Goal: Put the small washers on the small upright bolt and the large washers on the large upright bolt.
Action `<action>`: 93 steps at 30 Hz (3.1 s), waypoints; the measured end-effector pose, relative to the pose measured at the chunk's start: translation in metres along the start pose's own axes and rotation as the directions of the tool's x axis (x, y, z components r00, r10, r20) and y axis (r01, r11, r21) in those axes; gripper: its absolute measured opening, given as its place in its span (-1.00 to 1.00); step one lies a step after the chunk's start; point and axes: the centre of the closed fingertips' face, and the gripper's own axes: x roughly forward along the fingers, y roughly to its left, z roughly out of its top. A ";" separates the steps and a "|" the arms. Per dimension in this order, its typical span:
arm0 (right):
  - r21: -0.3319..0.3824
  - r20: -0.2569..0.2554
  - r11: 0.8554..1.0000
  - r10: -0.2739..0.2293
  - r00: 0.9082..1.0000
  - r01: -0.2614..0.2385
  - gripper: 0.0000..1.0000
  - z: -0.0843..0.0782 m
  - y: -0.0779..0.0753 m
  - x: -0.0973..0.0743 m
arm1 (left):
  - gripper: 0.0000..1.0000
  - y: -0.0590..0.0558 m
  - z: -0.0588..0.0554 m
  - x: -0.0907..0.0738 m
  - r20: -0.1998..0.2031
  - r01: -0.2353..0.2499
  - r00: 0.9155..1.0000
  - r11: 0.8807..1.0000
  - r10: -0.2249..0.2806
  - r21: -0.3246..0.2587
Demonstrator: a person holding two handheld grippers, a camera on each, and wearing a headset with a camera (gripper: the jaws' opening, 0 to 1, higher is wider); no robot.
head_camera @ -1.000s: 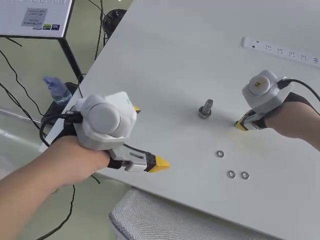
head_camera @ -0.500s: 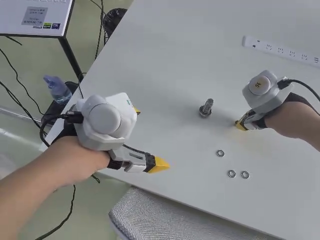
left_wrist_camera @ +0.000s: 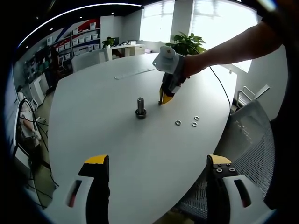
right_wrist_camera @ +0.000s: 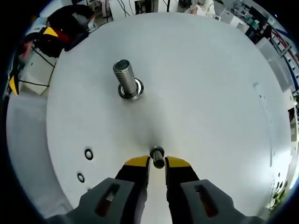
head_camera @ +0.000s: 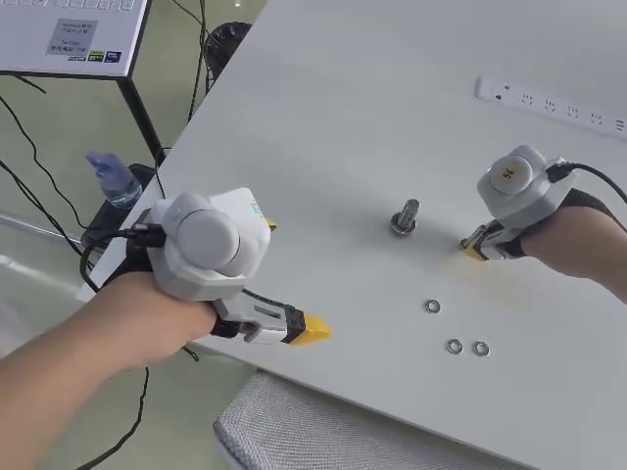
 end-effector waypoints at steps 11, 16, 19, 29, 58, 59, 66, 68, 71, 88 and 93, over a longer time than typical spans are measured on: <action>0.009 0.003 1.000 0.023 1.000 -0.023 -0.48 0.002 0.005 -0.002 | 0.71 0.000 0.002 -0.001 0.006 -0.001 1.000 1.000 0.001 0.004; 0.011 0.008 1.000 0.020 1.000 -0.020 -0.48 0.003 0.005 -0.006 | 0.71 -0.001 0.001 -0.003 0.008 -0.003 1.000 1.000 0.003 0.002; 0.013 0.012 1.000 0.017 1.000 -0.017 -0.48 0.003 0.006 -0.010 | 0.71 -0.002 0.000 -0.004 0.012 -0.004 1.000 1.000 0.004 0.000; 0.001 0.030 1.000 0.001 1.000 -0.001 -0.48 0.011 0.001 -0.030 | 0.72 -0.006 0.002 -0.008 0.022 -0.005 1.000 1.000 0.005 0.012; -0.065 0.011 0.998 0.010 1.000 -0.010 -0.48 0.017 0.037 -0.065 | 0.73 -0.016 0.005 -0.020 0.058 0.011 0.998 0.999 -0.014 0.044; -0.066 0.011 0.998 0.011 1.000 -0.010 -0.48 0.017 0.039 -0.065 | 0.73 -0.017 0.004 -0.020 0.056 0.012 0.998 0.999 -0.015 0.045; -0.075 0.010 0.997 0.020 1.000 -0.020 -0.49 0.021 0.059 -0.066 | 0.75 -0.019 0.002 -0.025 0.059 0.015 0.998 0.999 -0.018 0.051; -0.079 0.012 0.997 0.020 1.000 -0.019 -0.49 0.021 0.064 -0.068 | 0.77 -0.019 0.001 -0.026 0.060 0.015 0.998 0.999 -0.019 0.053; -0.075 0.009 0.997 0.028 1.000 -0.028 -0.48 0.020 0.071 -0.068 | 0.80 -0.018 0.002 -0.027 0.069 0.016 0.997 0.998 -0.020 0.053; -0.042 0.026 0.997 0.066 0.997 -0.065 -0.40 0.017 0.093 -0.061 | 0.99 -0.012 -0.007 -0.025 0.054 0.020 0.998 1.000 -0.022 0.024; -0.044 0.029 0.996 0.073 0.997 -0.072 -0.41 0.016 0.099 -0.053 | 0.99 -0.010 -0.006 -0.023 0.046 0.022 0.999 0.999 -0.023 0.035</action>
